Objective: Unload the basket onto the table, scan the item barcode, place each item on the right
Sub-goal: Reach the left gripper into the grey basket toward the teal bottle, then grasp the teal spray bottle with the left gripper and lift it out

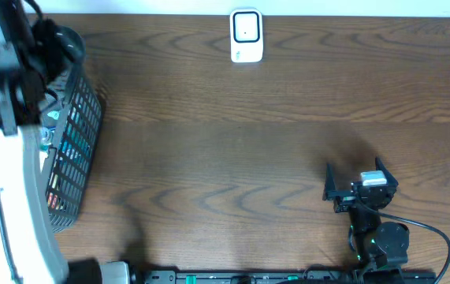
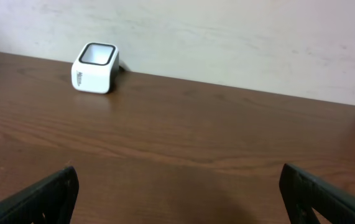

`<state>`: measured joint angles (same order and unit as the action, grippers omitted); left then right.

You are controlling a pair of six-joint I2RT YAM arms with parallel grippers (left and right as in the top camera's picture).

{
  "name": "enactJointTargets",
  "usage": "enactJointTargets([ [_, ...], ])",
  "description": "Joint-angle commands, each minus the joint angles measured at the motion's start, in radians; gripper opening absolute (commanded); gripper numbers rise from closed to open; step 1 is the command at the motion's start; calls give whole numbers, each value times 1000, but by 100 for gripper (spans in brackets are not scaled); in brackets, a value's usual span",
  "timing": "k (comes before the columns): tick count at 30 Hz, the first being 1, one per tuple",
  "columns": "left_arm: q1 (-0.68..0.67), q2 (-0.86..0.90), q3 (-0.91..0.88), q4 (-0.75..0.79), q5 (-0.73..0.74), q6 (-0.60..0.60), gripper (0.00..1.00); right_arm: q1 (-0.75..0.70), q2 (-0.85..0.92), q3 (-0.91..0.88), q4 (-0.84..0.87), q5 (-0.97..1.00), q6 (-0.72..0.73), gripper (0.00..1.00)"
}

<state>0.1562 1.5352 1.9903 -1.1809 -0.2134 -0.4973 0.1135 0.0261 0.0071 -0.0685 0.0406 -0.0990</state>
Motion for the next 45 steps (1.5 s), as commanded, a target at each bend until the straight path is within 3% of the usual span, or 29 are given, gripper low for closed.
enactJointTargets([
  [1,91,67,24,-45,-11,-195,98,2,-2,-2,-3,6,-11,99],
  [8,257,181,24,-92,229,-219,98,2,-2,-2,-3,6,-11,99],
  [14,319,222,24,-207,191,-229,98,2,-2,-2,-3,6,-11,99],
  [22,365,221,23,-365,123,-348,98,2,-2,-2,-3,6,-11,99],
  [45,363,321,-148,-326,144,-358,98,2,-2,-2,-3,6,-11,99],
])
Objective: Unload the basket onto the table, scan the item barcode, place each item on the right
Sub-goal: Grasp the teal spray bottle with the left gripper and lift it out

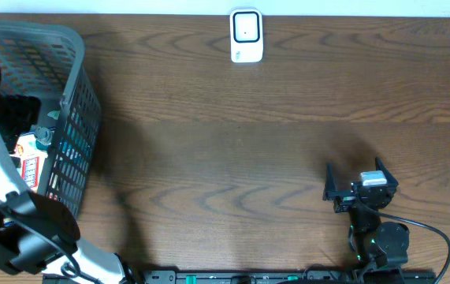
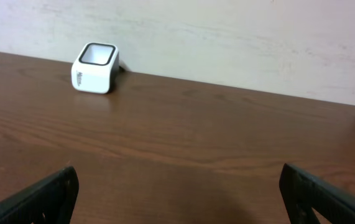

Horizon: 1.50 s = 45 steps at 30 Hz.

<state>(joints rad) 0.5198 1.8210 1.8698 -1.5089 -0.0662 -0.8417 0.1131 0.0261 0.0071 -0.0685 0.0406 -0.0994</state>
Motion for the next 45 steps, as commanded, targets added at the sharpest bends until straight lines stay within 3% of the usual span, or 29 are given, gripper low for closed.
enactJointTargets([
  [1,0,49,-37,3,6,-13,98,2,-2,-2,-3,6,-10,99],
  [8,-4,121,-132,8,30,-10,98,2,-2,-2,-3,6,-10,99],
  [17,-11,121,-293,122,32,-10,99,2,-2,-2,-3,6,-10,99],
  [18,-11,121,-293,125,32,-10,96,2,-2,-2,-3,6,-10,99],
  [21,-11,121,-293,135,32,-10,72,2,-2,-2,-3,6,-10,99],
  [25,-11,120,-293,142,32,-10,49,2,-2,-2,-3,6,-10,99],
  [28,-11,120,-293,154,32,-9,42,2,-2,-2,-3,6,-10,99],
  [40,-11,120,-293,179,66,-9,43,2,-2,-2,-3,6,-10,99],
  [42,-15,120,-296,181,126,-10,57,2,-2,-2,-3,6,-10,99],
  [45,-32,120,-299,196,201,-10,61,2,-2,-2,-3,6,-10,99],
])
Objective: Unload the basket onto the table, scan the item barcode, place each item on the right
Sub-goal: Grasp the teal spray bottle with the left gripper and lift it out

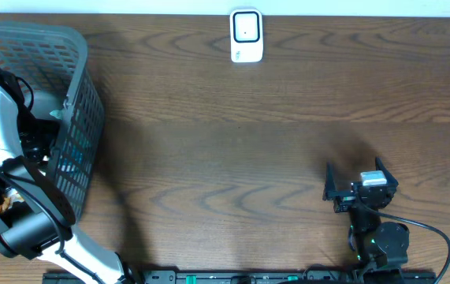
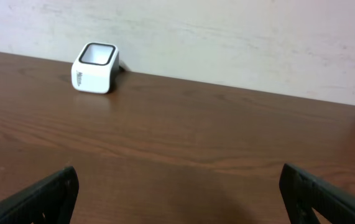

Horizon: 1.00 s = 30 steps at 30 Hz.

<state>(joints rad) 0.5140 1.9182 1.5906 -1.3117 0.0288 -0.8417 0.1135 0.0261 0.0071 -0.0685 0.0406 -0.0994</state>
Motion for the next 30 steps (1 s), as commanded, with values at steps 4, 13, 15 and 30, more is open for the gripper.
enactJointTargets([
  [4,-72,23,-29,18,155,-16,62,2,-2,-2,-3,6,-10,99],
  [13,-114,23,-29,19,155,-17,38,2,-2,-2,-3,6,-10,99],
  [15,-103,23,-29,19,155,-17,19,2,-2,-2,-3,6,-10,99],
  [30,-48,-158,109,19,93,59,11,2,-2,-2,-3,6,-10,99],
])
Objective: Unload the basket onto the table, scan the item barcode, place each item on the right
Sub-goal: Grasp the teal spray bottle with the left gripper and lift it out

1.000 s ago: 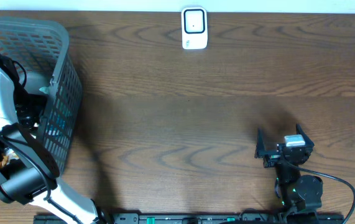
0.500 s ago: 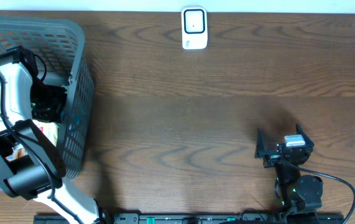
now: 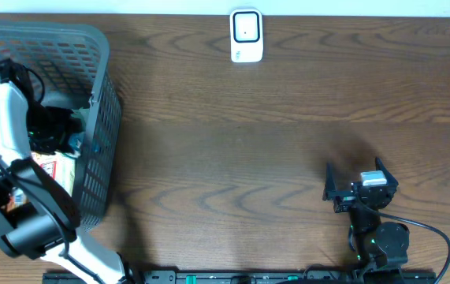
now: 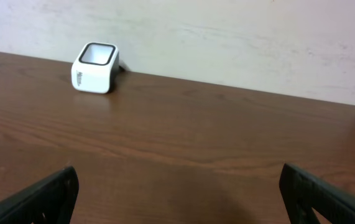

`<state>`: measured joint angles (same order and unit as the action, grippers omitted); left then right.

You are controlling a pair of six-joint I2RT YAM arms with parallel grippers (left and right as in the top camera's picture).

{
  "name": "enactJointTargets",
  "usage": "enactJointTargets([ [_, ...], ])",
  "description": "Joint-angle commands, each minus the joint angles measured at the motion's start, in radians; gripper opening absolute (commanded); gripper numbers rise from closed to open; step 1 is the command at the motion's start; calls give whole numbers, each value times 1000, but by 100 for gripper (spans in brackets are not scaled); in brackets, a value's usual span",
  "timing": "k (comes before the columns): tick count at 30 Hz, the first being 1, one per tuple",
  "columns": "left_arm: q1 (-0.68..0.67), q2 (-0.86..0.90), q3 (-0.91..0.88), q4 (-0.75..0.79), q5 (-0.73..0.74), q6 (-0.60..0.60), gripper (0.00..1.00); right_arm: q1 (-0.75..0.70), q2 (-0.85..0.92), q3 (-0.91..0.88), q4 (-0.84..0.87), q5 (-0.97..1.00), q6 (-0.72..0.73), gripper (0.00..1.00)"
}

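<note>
The white barcode scanner (image 3: 246, 35) stands at the table's far edge, its dark window facing up; the right wrist view shows the scanner (image 4: 94, 76) at the upper left. My left gripper (image 3: 51, 128) reaches down inside the grey mesh basket (image 3: 106, 118) at the far left, among the items; its jaws are hidden by the wrist. A red-and-white packet (image 3: 48, 169) and a teal item (image 3: 76, 143) lie by it in the basket. My right gripper (image 3: 357, 188) rests open near the front right, nothing between its fingers (image 4: 43, 198).
Bare brown wood lies between the basket and the scanner. A pale wall (image 4: 227, 37) rises behind the table's far edge. My right arm's base and cable (image 3: 386, 241) sit at the front edge.
The basket now sits farther right, its right rim displaced toward the table's middle. My left gripper is farther right inside it. The right arm has not moved.
My left arm first hung high over the basket, covering much of it. Then it reached down into the basket's left part, then sat low among the items. Now the basket has shifted right with the gripper still inside. The right gripper stayed open and still throughout.
</note>
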<state>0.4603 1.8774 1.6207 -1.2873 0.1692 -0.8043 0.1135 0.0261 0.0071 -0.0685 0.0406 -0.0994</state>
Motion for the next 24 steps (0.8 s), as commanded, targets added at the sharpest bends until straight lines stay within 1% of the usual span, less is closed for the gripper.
enactJointTargets([
  [1,6,-143,85,-4,-55,21,11,2,-2,-2,-3,6,-10,99],
  [10,8,-385,93,36,-83,21,11,2,-2,-2,-3,6,-10,99],
  [16,8,-583,93,54,-79,-10,11,2,-2,-2,-3,6,-10,99],
  [20,7,-716,93,68,-20,-47,11,2,-2,-2,-3,6,-10,99],
  [24,-16,-817,93,95,66,-48,11,2,-2,-2,-3,6,-10,99],
])
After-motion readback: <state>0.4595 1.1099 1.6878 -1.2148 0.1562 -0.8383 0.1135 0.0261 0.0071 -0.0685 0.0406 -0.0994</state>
